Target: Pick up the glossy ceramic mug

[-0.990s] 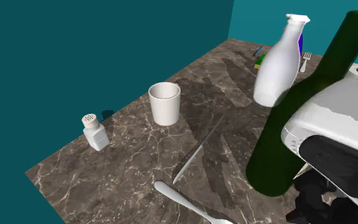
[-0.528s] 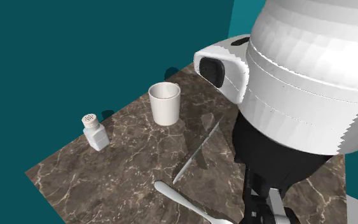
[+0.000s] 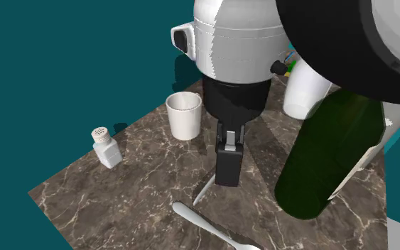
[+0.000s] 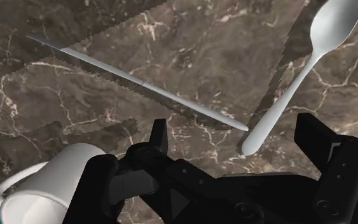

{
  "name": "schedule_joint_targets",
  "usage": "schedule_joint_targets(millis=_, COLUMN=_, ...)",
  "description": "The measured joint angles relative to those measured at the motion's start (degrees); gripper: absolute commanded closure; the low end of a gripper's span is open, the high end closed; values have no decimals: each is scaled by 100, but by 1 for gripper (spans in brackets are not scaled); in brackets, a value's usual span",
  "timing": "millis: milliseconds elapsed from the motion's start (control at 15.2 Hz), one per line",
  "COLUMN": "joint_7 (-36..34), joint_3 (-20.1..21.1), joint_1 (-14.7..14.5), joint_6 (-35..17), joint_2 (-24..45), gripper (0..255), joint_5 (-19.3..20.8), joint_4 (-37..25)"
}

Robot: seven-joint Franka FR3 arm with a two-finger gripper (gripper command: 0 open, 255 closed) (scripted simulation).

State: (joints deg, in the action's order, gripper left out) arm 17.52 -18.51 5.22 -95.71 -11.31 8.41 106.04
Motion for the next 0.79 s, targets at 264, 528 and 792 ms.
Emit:
schedule_joint_targets(millis=264, joint_7=551, joint_3=-315, joint_1=151, joint_6=64, joint_2=870, gripper=0, joint_5=-308, joint_4=-921)
schedule_joint_targets(millis=528, joint_7=1103, joint_3=-553, joint_1=424, joint_6=262, joint_2=1850, gripper=0, joint_5=-740, joint_4=-2033)
schedule_joint_targets(millis=792, joint_7=1586, joint_3=-668, joint_1=892, joint_6=696, joint_2=3010, gripper=0, joint_5=-1273, joint_4=-3531)
